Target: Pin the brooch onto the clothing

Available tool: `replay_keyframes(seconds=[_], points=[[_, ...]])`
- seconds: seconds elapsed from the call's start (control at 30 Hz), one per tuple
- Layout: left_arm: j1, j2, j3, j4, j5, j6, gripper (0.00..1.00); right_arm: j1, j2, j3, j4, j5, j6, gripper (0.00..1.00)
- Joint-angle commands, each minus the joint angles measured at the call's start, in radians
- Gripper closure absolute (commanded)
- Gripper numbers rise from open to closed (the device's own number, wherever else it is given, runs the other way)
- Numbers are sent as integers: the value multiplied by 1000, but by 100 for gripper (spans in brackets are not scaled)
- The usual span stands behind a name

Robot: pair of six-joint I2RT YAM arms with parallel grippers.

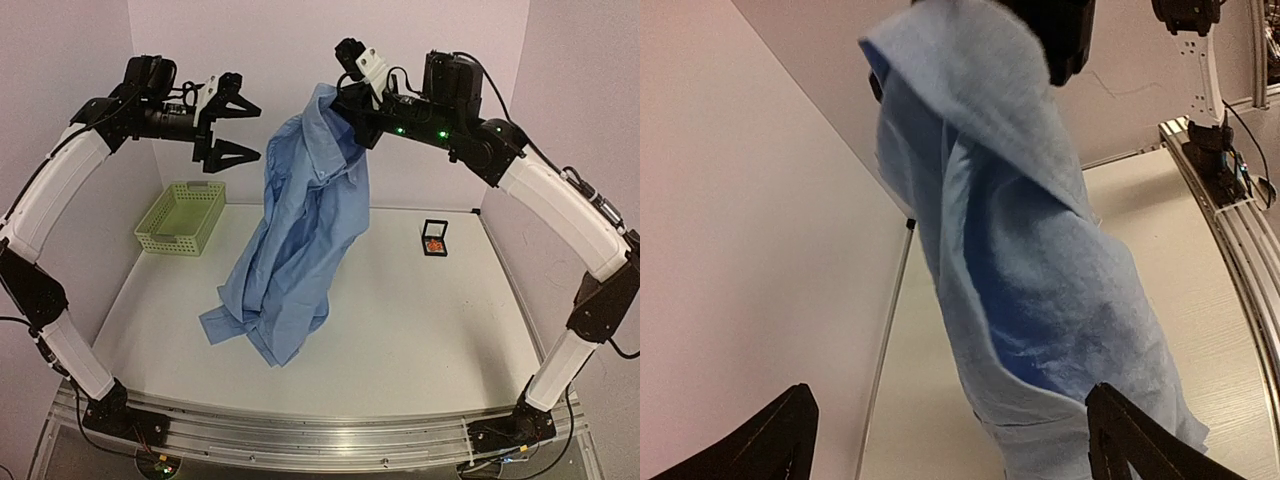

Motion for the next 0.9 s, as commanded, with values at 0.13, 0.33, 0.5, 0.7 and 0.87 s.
replay_keyframes(seconds=[0.13,0.33,0.5,0.7,0.87], points=[[-83,68,74,39,-93,-219,16,77,84,161,-45,168,-108,100],[-87,21,23,70,-102,-266,18,98,107,197,-43,287,-82,100],[-87,-9,-9,80,-138,-319,22,98,114,226,-43,373,-47,100],[-90,55,-1,142,-372,-385,43,126,115,255,-43,358,-36,100],[-107,93,12,142,-425,-382,43,138,109,249,-42,373,-26,100]])
